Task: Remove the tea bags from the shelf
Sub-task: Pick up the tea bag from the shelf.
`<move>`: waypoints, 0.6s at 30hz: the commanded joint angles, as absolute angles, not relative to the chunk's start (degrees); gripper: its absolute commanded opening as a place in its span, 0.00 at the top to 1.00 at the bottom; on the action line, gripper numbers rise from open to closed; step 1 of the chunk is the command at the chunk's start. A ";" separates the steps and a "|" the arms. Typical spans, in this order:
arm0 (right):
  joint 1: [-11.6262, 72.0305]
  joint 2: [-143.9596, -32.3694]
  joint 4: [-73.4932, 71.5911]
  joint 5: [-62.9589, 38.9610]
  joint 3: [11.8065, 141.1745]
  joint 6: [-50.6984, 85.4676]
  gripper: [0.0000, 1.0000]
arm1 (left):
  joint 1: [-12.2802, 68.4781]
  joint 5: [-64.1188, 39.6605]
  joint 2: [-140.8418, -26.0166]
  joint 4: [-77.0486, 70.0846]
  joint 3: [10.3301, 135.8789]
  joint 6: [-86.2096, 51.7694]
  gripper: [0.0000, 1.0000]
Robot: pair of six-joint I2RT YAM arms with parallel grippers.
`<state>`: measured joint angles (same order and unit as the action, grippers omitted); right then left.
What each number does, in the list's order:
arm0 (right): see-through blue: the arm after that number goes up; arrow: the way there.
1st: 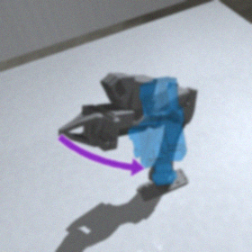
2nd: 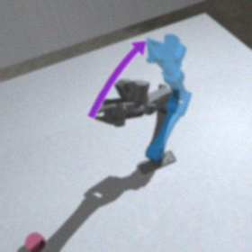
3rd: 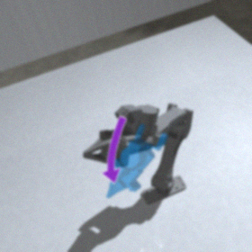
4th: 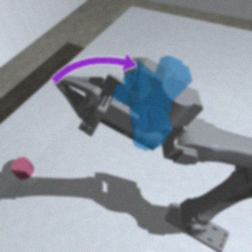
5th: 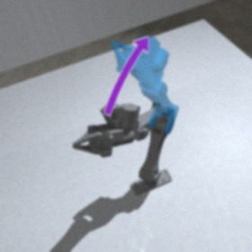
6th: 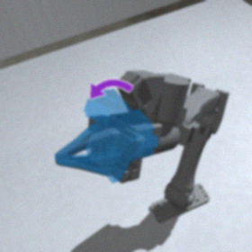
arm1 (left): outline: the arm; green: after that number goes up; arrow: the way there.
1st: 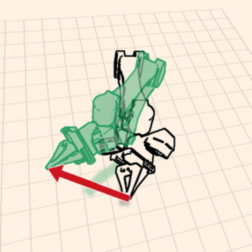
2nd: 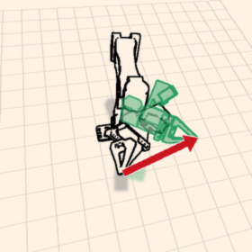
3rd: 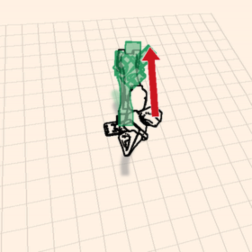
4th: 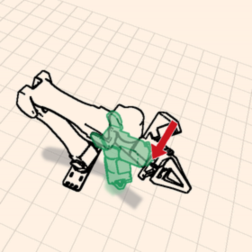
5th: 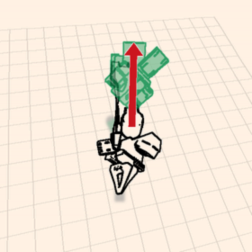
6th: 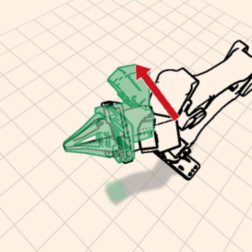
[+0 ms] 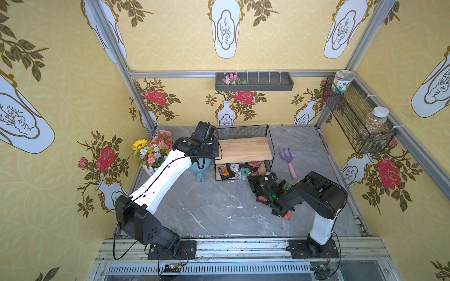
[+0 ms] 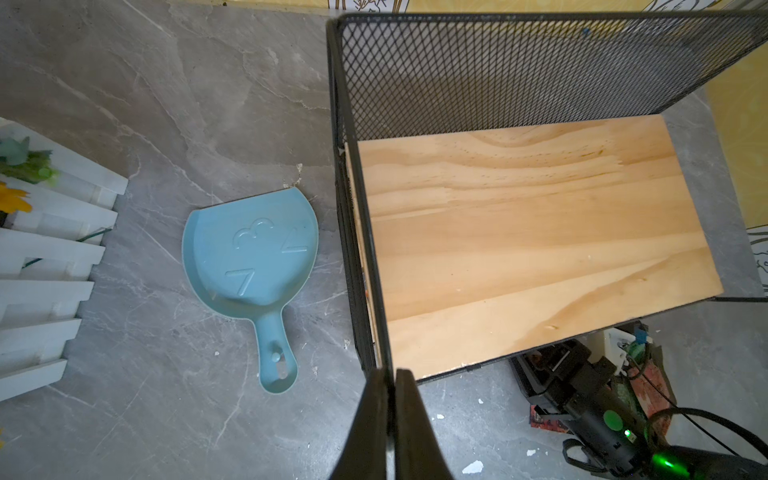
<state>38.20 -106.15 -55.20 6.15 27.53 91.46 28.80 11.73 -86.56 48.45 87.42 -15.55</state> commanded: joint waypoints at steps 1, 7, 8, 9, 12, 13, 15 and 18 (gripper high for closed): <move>37.62 -106.44 -49.94 7.56 27.25 91.99 0.74 | 28.79 11.91 -86.67 48.16 87.71 -13.76 1.00; 37.66 -105.77 -48.80 7.38 27.67 92.55 0.89 | 28.80 12.04 -86.79 48.25 87.84 -13.66 1.00; 37.70 -105.28 -48.41 7.38 27.77 92.70 0.91 | 28.75 12.02 -86.84 48.19 87.83 -13.63 1.00; 37.71 -104.67 -48.04 7.38 27.94 92.77 0.92 | 28.81 11.97 -86.91 48.21 87.89 -13.70 1.00; 37.78 -102.42 -45.84 7.33 28.28 93.24 0.99 | 28.82 12.04 -86.84 48.25 87.93 -13.64 1.00; 37.92 -101.41 -44.81 7.32 28.38 93.41 1.00 | 28.74 12.04 -86.84 48.25 87.91 -13.65 1.00; 38.09 -99.78 -43.63 7.24 28.63 93.48 1.00 | 28.79 12.03 -86.87 48.25 87.88 -13.65 1.00; 38.22 -97.54 -43.13 6.19 29.26 93.43 1.00 | 28.77 11.94 -86.92 48.16 87.98 -13.73 1.00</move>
